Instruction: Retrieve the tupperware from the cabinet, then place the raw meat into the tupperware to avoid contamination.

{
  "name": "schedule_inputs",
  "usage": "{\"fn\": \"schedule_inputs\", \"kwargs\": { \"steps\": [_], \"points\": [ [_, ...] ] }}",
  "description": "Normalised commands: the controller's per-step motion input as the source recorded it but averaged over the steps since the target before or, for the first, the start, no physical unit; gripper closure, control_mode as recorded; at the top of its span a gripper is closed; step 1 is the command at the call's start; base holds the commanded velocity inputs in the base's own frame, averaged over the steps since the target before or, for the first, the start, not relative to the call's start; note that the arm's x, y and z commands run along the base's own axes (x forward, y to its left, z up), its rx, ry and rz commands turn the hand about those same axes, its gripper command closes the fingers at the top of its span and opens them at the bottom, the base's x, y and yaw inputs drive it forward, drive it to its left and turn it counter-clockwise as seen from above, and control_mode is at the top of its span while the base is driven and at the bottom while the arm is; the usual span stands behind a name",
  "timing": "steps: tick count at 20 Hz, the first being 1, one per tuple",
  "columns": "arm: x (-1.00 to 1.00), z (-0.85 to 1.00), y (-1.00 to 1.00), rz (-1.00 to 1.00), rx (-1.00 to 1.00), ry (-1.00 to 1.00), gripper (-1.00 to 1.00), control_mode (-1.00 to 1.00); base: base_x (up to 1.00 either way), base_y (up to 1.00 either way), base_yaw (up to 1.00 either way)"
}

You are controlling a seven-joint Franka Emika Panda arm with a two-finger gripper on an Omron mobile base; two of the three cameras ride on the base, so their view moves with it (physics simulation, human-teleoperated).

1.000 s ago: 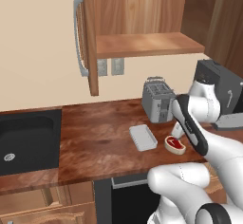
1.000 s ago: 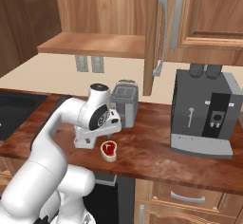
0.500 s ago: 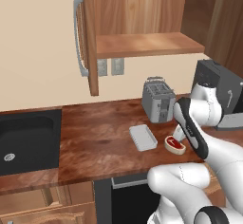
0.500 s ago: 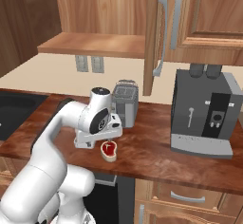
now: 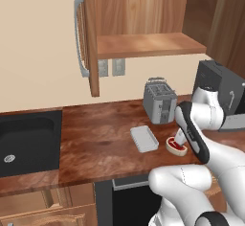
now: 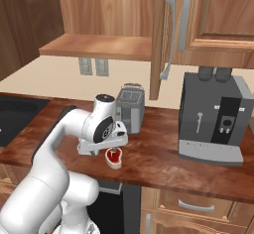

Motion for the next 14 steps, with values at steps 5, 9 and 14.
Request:
{"fn": "schedule_inputs", "kwargs": {
  "steps": [5,9,14],
  "points": [
    [0.09,-0.04,-0.06,0.00,0.00,0.00,-1.00,-1.00,0.00,0.00,0.00],
    [0.08,-0.06,-0.11,0.00,0.00,0.00,-1.00,-1.00,0.00,0.00,0.00],
    [0.01,-0.12,-0.11,0.00,0.00,0.00,-1.00,-1.00,0.00,0.00,0.00]
  ]
}}
